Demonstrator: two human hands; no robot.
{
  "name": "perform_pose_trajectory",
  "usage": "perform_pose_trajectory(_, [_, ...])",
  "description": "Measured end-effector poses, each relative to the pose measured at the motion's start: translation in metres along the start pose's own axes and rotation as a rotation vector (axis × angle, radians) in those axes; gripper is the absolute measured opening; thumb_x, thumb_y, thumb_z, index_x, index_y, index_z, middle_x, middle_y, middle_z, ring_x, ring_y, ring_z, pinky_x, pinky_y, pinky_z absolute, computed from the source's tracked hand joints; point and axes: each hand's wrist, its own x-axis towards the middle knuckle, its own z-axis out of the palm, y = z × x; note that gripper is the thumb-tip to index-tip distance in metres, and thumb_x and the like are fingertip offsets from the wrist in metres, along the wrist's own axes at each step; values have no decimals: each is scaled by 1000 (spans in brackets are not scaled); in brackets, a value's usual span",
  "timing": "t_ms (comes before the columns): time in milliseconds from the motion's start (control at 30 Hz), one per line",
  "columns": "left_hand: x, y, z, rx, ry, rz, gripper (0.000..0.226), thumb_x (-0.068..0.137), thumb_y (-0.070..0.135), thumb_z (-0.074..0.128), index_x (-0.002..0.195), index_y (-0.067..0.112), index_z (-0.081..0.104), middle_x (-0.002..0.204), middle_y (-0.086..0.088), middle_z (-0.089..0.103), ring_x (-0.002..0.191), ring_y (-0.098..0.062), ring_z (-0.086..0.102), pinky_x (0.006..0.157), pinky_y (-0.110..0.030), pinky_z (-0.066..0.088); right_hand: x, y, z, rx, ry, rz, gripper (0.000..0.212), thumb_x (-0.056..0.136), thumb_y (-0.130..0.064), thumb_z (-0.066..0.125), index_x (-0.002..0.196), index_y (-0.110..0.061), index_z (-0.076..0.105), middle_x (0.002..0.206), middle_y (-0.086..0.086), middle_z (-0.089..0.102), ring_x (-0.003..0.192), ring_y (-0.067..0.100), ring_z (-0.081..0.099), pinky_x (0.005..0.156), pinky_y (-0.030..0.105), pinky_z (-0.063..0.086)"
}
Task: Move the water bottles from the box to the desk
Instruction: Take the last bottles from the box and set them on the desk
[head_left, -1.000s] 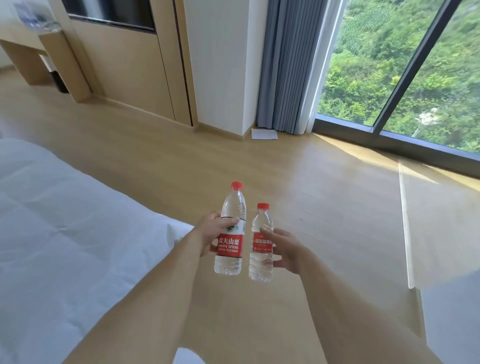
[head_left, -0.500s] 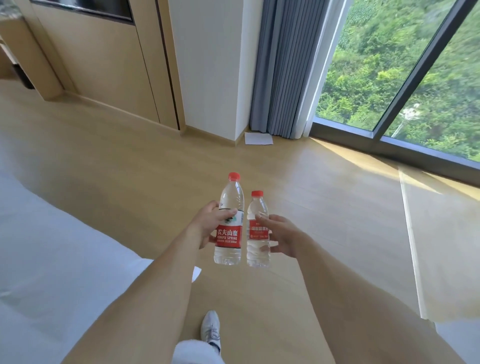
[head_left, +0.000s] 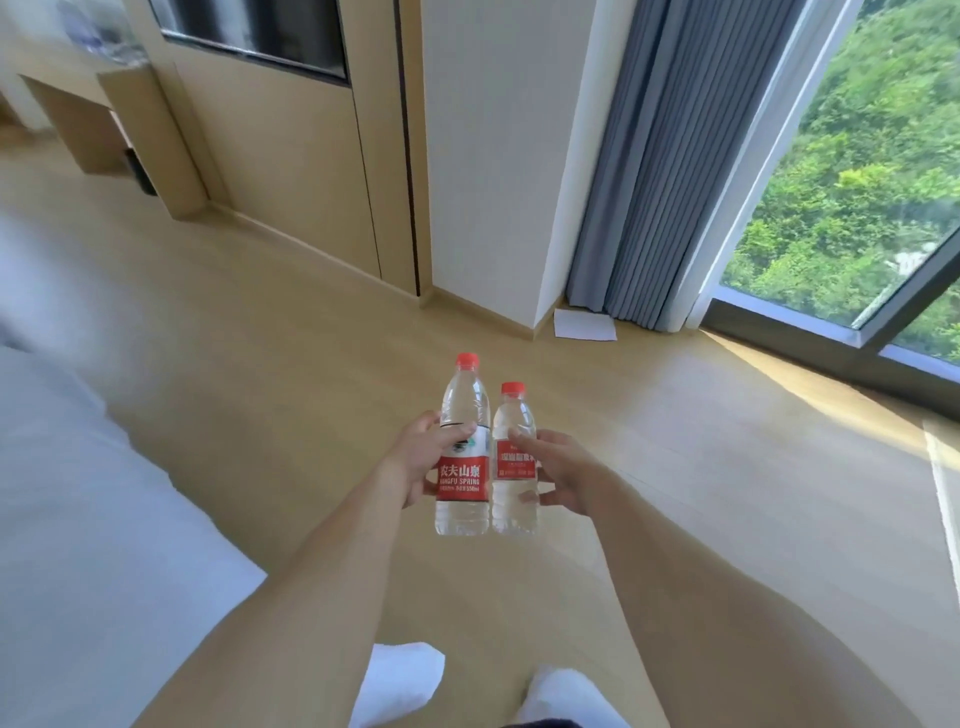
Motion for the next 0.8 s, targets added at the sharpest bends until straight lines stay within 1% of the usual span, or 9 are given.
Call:
perform_pose_trajectory(67, [22, 9, -14, -13, 60, 1, 35, 88, 31, 76, 119, 24, 61, 108, -7, 73, 90, -26, 69, 86, -51, 56, 32, -17, 9, -18, -36, 2, 36, 94, -40, 67, 118, -13, 64, 100, 6, 73, 90, 21, 69, 85, 48, 57])
perform_pose_trajectory(167, [57, 23, -36, -41, 147, -9, 34, 86, 33, 77, 116, 27, 60, 108, -7, 73, 87, -24, 69, 80, -46, 57, 86, -44, 21, -49, -98, 17, 39, 93, -40, 69, 119, -12, 64, 96, 5, 73, 88, 21, 70, 86, 48, 57])
perform_pose_trajectory(233, [80, 34, -51, -56, 202, -14, 36, 86, 33, 77, 117, 27, 59, 109, -7, 73, 88, -24, 68, 79, -45, 57, 122, -62, 30, -74, -150, 18, 40, 92, -40, 69, 120, -11, 63, 94, 5, 73, 86, 21, 70, 84, 47, 57])
perform_pose_trajectory(333, [113, 57, -68, -90, 297, -13, 38, 88, 34, 75, 120, 27, 56, 113, -8, 71, 91, -25, 69, 85, -48, 57, 174, -97, 43, -110, -236, 23, 42, 91, -41, 71, 119, -11, 64, 96, 6, 74, 87, 21, 70, 78, 45, 57])
perform_pose_trajectory(400, [132, 76, -78, -113, 359, -23, 40, 88, 33, 75, 122, 25, 55, 113, -9, 71, 95, -28, 69, 90, -51, 56, 205, -123, 50, -140, -292, 27, 43, 89, -41, 73, 118, -11, 65, 98, 7, 74, 88, 22, 71, 77, 44, 57])
perform_pose_trajectory(467, [148, 92, -88, -140, 416, -32, 40, 88, 32, 75, 122, 24, 55, 112, -10, 71, 97, -30, 69, 92, -54, 56, 233, -147, 56, -172, -349, 34, 43, 89, -41, 73, 118, -12, 65, 97, 6, 74, 88, 21, 71, 76, 44, 56])
perform_pose_trajectory(633, [178, 124, -114, -249, 547, -20, 40, 87, 30, 77, 121, 23, 58, 109, -11, 73, 91, -29, 71, 86, -51, 58, 292, -200, 84, -276, -499, 41, 44, 87, -44, 74, 117, -13, 65, 96, 5, 75, 89, 20, 71, 80, 45, 56])
perform_pose_trajectory(800, [198, 134, -151, -301, 665, -48, 41, 81, 32, 81, 117, 25, 61, 109, -9, 74, 95, -30, 73, 86, -55, 59, 336, -224, 125, -335, -619, 76, 43, 89, -44, 71, 119, -16, 62, 98, 4, 73, 93, 20, 69, 85, 46, 54])
